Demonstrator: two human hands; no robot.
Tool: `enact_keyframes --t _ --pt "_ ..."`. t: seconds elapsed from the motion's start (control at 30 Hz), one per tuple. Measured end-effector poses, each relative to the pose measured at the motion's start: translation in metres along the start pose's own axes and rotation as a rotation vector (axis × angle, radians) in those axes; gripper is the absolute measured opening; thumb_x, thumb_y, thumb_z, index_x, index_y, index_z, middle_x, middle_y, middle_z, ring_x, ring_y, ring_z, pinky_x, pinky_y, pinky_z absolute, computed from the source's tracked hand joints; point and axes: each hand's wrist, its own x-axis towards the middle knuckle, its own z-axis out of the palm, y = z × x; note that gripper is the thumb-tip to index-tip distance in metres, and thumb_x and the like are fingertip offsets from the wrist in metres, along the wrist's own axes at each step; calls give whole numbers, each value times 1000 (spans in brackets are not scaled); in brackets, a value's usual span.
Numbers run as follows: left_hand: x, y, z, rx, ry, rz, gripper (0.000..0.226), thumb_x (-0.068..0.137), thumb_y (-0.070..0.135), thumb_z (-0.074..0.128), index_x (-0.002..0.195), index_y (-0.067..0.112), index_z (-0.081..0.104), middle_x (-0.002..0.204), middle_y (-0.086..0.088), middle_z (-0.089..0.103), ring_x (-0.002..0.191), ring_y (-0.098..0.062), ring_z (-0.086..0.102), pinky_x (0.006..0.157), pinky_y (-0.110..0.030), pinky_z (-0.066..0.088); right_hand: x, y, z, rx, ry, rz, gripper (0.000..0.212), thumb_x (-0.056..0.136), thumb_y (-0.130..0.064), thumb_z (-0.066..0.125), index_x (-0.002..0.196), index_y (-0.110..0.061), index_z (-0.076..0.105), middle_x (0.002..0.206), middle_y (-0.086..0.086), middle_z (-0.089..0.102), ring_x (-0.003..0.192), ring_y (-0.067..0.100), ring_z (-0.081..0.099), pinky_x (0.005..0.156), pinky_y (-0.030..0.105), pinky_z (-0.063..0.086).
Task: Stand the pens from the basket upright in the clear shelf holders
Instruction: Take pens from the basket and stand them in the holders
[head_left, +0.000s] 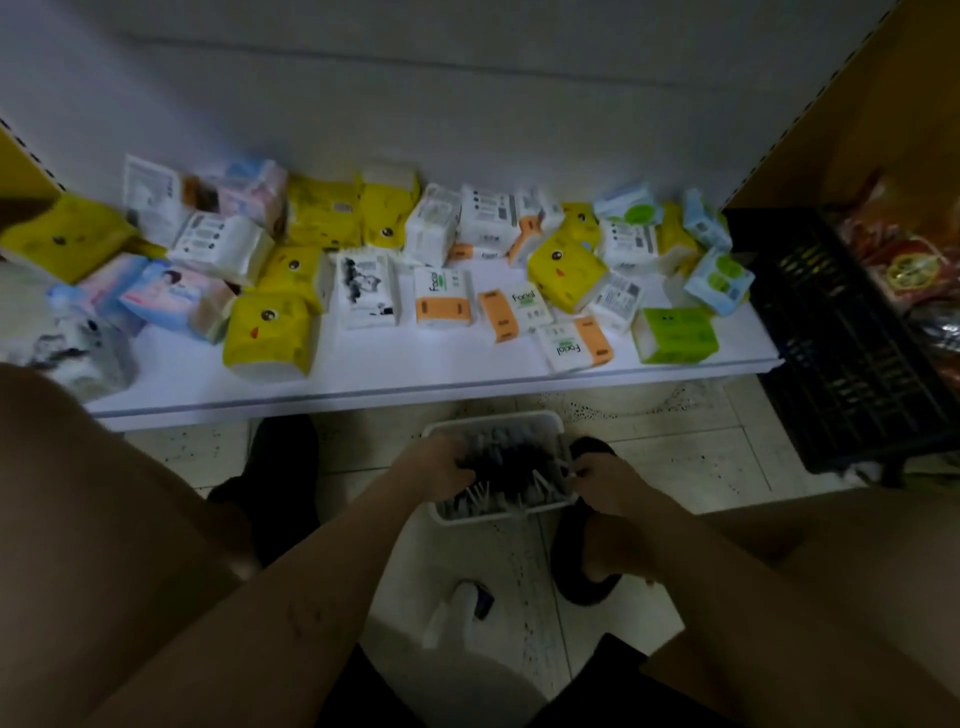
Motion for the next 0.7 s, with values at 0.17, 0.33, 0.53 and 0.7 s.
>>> enact_keyframes --t 0.17,0.33,0.53,0.7 --pt "34 -5 32 -120 -54 -73 23 95 27 53 90 6 61 82 -6 56 82 -21 55 69 -26 41 31 3 19 -31 -100 48 34 99 -16 43 125 0 59 127 19 58 118 33 54 97 35 43" --pt "62 9 74 -155 -190 -56 31 99 23 47 108 -1 64 109 -13 60 89 -22 56 79 -31 45 64 -4 47 -36 -100 15 28 99 -16 43 118 -5 61 116 17 60 104 28 56 97 37 45" --pt "85 23 102 -207 -259 -61 26 97 18 48 115 2 60 119 -11 58 109 -25 55 89 -31 45 84 1 65 15 -116 -61 29 101 -9 39 117 -1 61 116 19 62 108 33 56 100 42 41" --pt "99 25 112 -213 -260 -78 37 100 19 45 134 6 51 138 -10 51 124 -23 49 93 -21 35 105 14 87 114 -50 -84 24 95 -14 47 90 -1 67 81 22 61 82 39 55 86 48 46"
